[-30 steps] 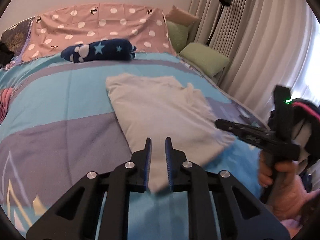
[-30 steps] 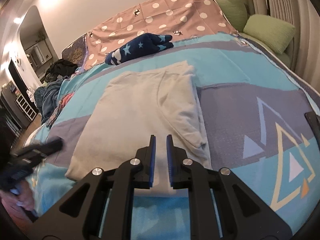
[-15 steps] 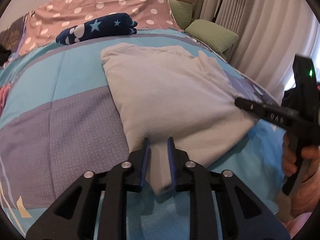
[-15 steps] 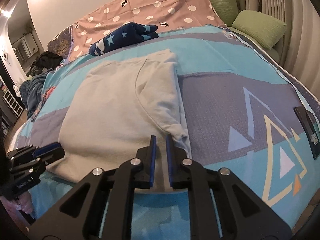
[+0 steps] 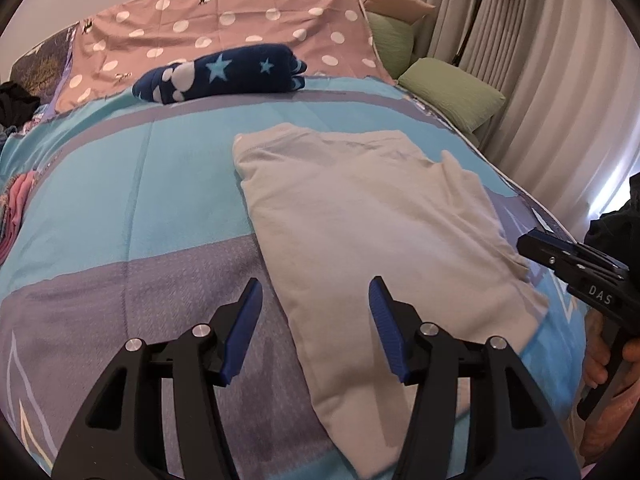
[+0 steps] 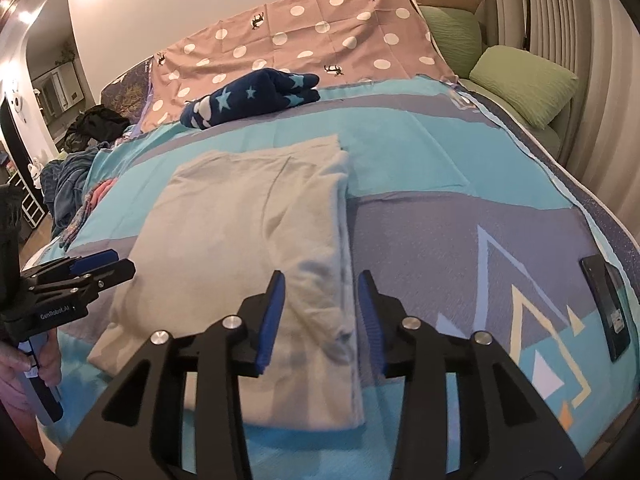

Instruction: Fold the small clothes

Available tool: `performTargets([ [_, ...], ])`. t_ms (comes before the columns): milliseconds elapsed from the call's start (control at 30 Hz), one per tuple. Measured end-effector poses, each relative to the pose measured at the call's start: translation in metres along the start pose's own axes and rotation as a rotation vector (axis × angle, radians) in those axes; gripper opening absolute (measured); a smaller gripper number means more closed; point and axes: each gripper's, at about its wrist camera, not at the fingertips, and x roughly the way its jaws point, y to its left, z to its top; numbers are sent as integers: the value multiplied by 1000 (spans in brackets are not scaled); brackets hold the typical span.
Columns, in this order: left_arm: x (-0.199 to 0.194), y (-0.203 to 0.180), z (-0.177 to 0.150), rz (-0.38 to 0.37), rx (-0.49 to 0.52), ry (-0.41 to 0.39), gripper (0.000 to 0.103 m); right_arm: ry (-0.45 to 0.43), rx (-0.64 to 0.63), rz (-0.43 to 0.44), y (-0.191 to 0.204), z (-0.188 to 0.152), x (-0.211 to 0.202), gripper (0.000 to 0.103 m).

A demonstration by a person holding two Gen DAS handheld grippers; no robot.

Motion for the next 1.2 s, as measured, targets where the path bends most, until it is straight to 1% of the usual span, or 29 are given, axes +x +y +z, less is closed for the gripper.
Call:
performTargets([
  [67, 6, 2, 1, 0, -6, 15, 58, 10, 4, 0, -4, 2, 6, 44],
  [100, 10, 3, 2, -2, -10, 22, 60, 19, 7, 1, -6, 3, 11, 45],
  [133, 13, 3, 3, -4, -14, 25, 65, 26, 8, 3, -7, 4, 15, 46],
  [167, 15, 4, 4, -7, -15, 26, 66, 36, 11, 6, -9, 5, 20, 49],
  [333, 27, 4, 10, -22, -7, 40, 68, 78, 39, 53, -16, 10, 38, 53],
  [400, 33, 6, 13, -40, -21, 51, 70, 90, 51, 72, -20, 13, 45, 55],
  [500, 44, 15, 16, -85, -73, 75, 71, 108, 65, 100, -23, 15, 52, 57],
  [567, 50, 19, 17, -108, -95, 82, 73, 119, 76, 121, -25, 17, 56, 58],
  [667, 55, 19, 22, -123, -80, 88, 75, 138, 89, 166, -30, 24, 64, 61],
  [733, 58, 19, 26, -132, -69, 95, 75, 153, 92, 196, -31, 29, 70, 61],
  [833, 64, 19, 33, -149, -54, 104, 75, 184, 63, 257, -31, 40, 80, 61],
  [900, 68, 20, 37, -162, -44, 111, 75, 202, 31, 309, -32, 47, 89, 61],
  [933, 69, 20, 39, -167, -41, 113, 75, 225, 22, 369, -34, 56, 102, 61],
  [967, 73, 20, 42, -174, -38, 117, 75, 237, 16, 406, -35, 63, 110, 61],
  [1067, 83, 22, 52, -193, -35, 124, 75, 255, 20, 447, -35, 76, 129, 58],
  [1100, 86, 22, 56, -196, -37, 124, 74, 257, 34, 453, -36, 80, 136, 52],
  [1133, 89, 23, 58, -195, -38, 124, 71, 262, 47, 445, -36, 83, 141, 47],
  [1167, 93, 22, 62, -185, -35, 123, 62, 264, 53, 440, -37, 85, 143, 34],
  [1200, 94, 22, 65, -175, -33, 118, 56, 266, 60, 443, -35, 86, 142, 29],
])
